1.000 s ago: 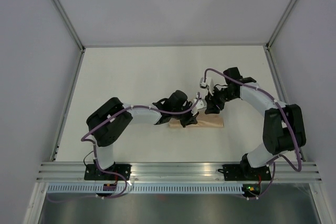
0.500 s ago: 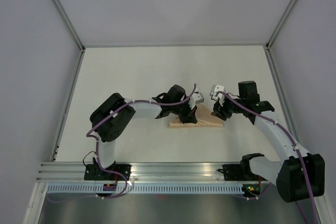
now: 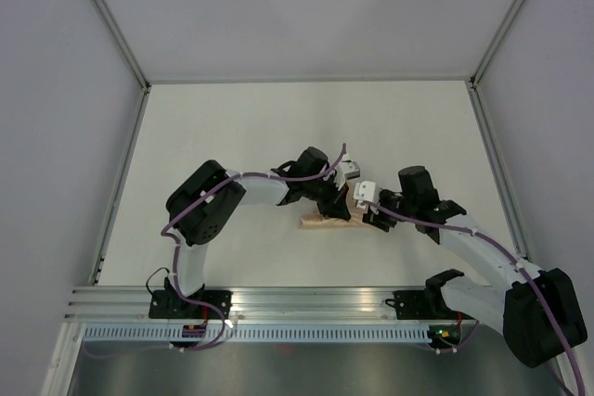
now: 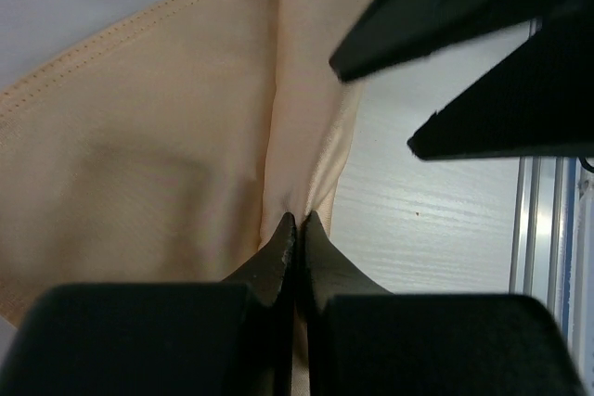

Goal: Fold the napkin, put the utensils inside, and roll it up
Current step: Roll the napkin at the center of the board.

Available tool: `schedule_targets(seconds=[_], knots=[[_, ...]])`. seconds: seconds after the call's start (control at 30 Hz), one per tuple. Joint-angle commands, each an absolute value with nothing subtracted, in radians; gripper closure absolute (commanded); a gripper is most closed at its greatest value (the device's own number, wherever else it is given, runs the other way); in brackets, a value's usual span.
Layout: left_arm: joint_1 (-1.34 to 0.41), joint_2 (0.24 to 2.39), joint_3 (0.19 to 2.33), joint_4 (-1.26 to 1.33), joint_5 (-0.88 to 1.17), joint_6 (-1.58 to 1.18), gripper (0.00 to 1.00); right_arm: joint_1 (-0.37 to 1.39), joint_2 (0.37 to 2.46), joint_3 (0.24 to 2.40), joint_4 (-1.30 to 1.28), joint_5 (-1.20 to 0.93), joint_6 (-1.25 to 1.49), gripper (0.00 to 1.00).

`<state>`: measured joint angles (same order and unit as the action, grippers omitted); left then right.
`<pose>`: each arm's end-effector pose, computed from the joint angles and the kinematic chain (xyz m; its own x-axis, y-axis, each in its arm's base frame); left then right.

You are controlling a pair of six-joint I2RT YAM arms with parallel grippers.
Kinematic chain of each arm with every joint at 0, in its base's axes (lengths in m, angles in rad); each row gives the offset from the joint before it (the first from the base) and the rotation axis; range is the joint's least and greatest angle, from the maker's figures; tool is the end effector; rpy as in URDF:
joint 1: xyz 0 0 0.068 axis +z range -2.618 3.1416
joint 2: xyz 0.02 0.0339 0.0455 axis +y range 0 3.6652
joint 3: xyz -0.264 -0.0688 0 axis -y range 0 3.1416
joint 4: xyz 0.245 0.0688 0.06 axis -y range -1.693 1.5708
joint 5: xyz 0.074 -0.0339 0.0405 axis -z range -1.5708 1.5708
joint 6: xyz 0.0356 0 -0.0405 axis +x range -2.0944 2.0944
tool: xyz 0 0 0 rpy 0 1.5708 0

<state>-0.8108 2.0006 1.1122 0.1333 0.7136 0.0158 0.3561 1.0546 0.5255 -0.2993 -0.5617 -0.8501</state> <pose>0.2618 -0.3093 0.1320 -0.4583 0.4995 -0.7352 0.8837 0.1675 -0.4370 0.1826 0.0882 0.1945 0.0195 -0.6712 -0.7410 -0.9363 0.2476 -0.2490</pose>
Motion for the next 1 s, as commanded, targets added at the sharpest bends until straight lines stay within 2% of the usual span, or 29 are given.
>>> schedule_targets(seconds=[0.0,0.5,0.97], knots=[[-0.818,2.103,1.074,-0.081,0.667,0.011,0.98,0.461,1.022,0.462,-0.192,-0.465,-0.876,0.43],[-0.795,2.174,1.126,-0.150,0.704,0.011,0.98,0.655,1.029,0.308,0.023,-0.276,-0.911,0.43],[-0.782,2.215,1.169,-0.218,0.756,0.029,0.98,0.719,1.152,0.255,0.166,-0.153,-0.962,0.45]])
